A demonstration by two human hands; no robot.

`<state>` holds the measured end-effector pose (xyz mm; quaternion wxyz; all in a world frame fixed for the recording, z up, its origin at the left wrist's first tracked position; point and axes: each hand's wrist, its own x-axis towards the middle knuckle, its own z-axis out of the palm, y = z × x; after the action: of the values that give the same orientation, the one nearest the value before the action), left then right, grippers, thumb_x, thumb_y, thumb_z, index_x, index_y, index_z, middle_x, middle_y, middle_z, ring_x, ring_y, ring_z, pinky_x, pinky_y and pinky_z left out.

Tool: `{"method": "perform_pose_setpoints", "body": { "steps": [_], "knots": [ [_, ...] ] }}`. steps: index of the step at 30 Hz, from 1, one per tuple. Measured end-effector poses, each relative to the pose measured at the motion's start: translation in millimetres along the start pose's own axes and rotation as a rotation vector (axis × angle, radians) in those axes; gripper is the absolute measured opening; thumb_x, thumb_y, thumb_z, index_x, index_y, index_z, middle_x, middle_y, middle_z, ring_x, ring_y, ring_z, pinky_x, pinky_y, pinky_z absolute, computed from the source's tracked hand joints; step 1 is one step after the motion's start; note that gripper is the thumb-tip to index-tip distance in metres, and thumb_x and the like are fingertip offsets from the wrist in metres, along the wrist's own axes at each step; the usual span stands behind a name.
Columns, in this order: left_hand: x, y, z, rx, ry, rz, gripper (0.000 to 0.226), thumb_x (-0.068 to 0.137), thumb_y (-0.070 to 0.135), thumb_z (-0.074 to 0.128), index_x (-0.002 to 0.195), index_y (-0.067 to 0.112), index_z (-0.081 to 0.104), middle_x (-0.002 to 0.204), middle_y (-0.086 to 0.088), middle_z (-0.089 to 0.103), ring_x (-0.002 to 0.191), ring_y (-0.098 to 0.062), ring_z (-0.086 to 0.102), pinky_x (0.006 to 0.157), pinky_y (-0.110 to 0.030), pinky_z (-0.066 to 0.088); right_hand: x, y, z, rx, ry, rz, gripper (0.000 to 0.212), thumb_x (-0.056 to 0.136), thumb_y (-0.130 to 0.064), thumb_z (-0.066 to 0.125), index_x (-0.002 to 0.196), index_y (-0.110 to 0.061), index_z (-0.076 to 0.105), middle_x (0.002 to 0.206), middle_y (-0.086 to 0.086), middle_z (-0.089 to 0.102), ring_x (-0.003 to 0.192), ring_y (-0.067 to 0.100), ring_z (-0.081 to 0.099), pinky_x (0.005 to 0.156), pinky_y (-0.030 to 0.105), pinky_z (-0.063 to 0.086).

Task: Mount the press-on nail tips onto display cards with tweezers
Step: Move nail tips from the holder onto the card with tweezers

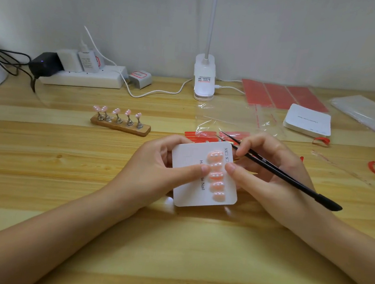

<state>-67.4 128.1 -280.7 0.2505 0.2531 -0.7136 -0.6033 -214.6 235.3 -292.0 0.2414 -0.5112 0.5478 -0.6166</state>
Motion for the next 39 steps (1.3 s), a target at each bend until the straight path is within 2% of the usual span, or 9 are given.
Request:
{"method": "perform_pose_setpoints", "body": {
  "steps": [4,7,13,16,21,25,29,32,39],
  "knots": [
    [0.6,-1.0,-0.1,0.024,-0.002,0.005,0.019,0.061,0.020,0.074,0.077,0.019,0.063,0.069,0.004,0.069,0.060,-0.005,0.064,0.048,-0.019,0.050,0.1,0.1,0.0,-0.029,-0.002,-0.010,0.022,0.067,-0.021,0.074,0.077,-0.021,0.054,0.077,-0.014,0.065,0.064,0.004,0.063,0.063,0.025,0.056],
    [1.4,-2.3,-0.2,0.031,-0.006,0.006,0.016,0.069,0.011,0.074,0.077,0.018,0.063,0.069,0.003,0.068,0.060,-0.006,0.064,0.048,-0.021,0.049,0.4,0.5,-0.2,-0.014,0.000,-0.005,0.019,0.065,-0.022,0.070,0.077,-0.022,0.055,0.080,-0.010,0.066,0.065,0.008,0.064,0.065,0.025,0.057],
    [1.8,-1.9,0.5,0.011,-0.014,-0.007,0.020,0.064,0.016,0.074,0.079,0.017,0.062,0.070,0.003,0.068,0.061,-0.006,0.064,0.050,-0.021,0.049,2.0,2.6,-2.0,0.067,-0.050,0.013,0.019,0.065,-0.018,0.070,0.070,-0.031,0.057,0.075,-0.007,0.066,0.066,0.013,0.064,0.063,0.024,0.056],
    [1.5,-1.4,0.7,0.007,-0.020,-0.005,0.028,0.058,0.024,0.072,0.082,0.016,0.062,0.071,0.005,0.069,0.062,-0.005,0.064,0.053,-0.019,0.049,3.1,3.6,-2.5,0.069,-0.083,0.007,0.025,0.070,-0.015,0.075,0.070,-0.032,0.056,0.072,-0.003,0.062,0.067,0.017,0.061,0.063,0.031,0.057],
    [1.7,-1.2,0.0,0.030,-0.038,0.003,0.023,0.060,0.022,0.073,0.079,0.018,0.060,0.068,0.007,0.067,0.062,-0.004,0.064,0.051,-0.018,0.048,3.2,3.3,-2.5,0.022,-0.093,0.023,0.028,0.074,-0.016,0.075,0.069,-0.030,0.051,0.072,-0.002,0.057,0.067,0.019,0.054,0.067,0.038,0.053],
    [1.2,0.3,0.2,0.000,-0.045,-0.009,0.023,0.058,0.023,0.072,0.078,0.018,0.061,0.068,0.006,0.068,0.061,-0.004,0.064,0.049,-0.017,0.048,2.4,1.8,-1.6,0.093,-0.073,0.048,0.020,0.066,-0.018,0.070,0.072,-0.021,0.051,0.072,0.001,0.060,0.069,0.021,0.059,0.065,0.030,0.056],
    [1.1,0.6,0.4,0.000,-0.035,-0.021,0.025,0.056,0.026,0.073,0.078,0.019,0.063,0.070,0.003,0.069,0.063,-0.007,0.065,0.052,-0.021,0.049,2.6,0.6,-1.6,0.105,-0.045,0.084,0.019,0.061,-0.022,0.071,0.069,-0.024,0.054,0.070,0.002,0.060,0.069,0.021,0.057,0.066,0.031,0.055],
    [1.1,0.6,1.2,-0.015,-0.033,-0.020,0.024,0.056,0.023,0.072,0.077,0.018,0.062,0.069,0.003,0.069,0.061,-0.007,0.064,0.052,-0.019,0.050,2.7,0.4,-1.6,0.134,-0.046,0.096,0.022,0.062,-0.016,0.070,0.072,-0.015,0.051,0.069,-0.001,0.062,0.068,0.017,0.061,0.063,0.023,0.056],
    [1.5,0.3,0.6,-0.044,-0.050,-0.024,0.029,0.055,0.024,0.073,0.082,0.015,0.064,0.075,0.000,0.071,0.066,-0.009,0.066,0.055,-0.020,0.052,2.8,0.4,-2.2,0.162,-0.047,0.096,0.022,0.062,-0.015,0.070,0.071,-0.016,0.050,0.066,-0.004,0.061,0.067,0.017,0.060,0.063,0.024,0.055]
  ]
}}
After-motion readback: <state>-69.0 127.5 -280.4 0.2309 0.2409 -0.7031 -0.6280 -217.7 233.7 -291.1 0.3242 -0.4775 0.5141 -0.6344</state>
